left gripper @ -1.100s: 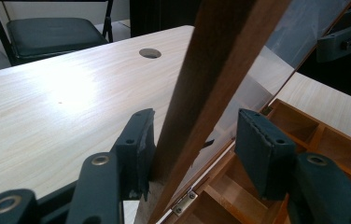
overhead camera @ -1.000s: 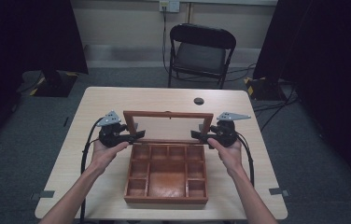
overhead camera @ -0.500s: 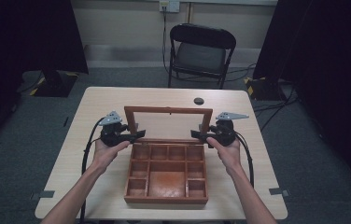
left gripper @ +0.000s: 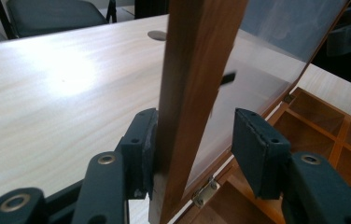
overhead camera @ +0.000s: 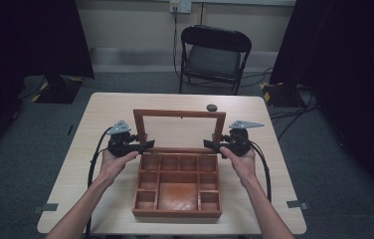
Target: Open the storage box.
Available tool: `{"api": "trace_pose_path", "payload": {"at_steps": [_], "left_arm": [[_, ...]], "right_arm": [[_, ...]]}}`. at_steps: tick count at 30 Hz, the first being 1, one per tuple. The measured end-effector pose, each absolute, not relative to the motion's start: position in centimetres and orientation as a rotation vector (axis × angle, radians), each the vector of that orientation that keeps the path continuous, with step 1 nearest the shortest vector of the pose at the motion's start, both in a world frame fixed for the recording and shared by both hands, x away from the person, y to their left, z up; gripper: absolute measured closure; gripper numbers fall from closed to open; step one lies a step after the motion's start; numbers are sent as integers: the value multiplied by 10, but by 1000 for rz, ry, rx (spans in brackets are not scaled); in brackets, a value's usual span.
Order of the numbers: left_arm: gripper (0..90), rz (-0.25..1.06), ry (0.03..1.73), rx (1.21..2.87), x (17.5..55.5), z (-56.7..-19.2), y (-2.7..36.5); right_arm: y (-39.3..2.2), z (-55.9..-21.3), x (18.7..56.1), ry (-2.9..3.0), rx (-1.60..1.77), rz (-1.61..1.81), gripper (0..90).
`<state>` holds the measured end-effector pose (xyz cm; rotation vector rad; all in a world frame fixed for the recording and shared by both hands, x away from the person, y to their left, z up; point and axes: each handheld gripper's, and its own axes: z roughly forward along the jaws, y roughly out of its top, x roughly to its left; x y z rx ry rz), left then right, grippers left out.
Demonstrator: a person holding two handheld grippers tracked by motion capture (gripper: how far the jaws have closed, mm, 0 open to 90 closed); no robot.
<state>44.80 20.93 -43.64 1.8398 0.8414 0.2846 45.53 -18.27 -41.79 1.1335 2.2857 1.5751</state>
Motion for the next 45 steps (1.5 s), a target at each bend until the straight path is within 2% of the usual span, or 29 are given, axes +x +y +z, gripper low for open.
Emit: {"api": "trace_pose_path", "payload": {"at_steps": [21,29,35,45], "left_arm": [[549,304,886,1838,455,-443,210],[535,299,909,1831,457,-446,212],[530,290,930,1842,460,-449,213],[500,272,943,1846,467,-451,214]], "right_arm": [[-185,-436,464,2263,1171,1540,497],[-182,-440,469,2241,1188,1549,492],[-176,-443,475,2255,1210,1521,447],[-173,-447,483,2253,1229,1487,468]]}}
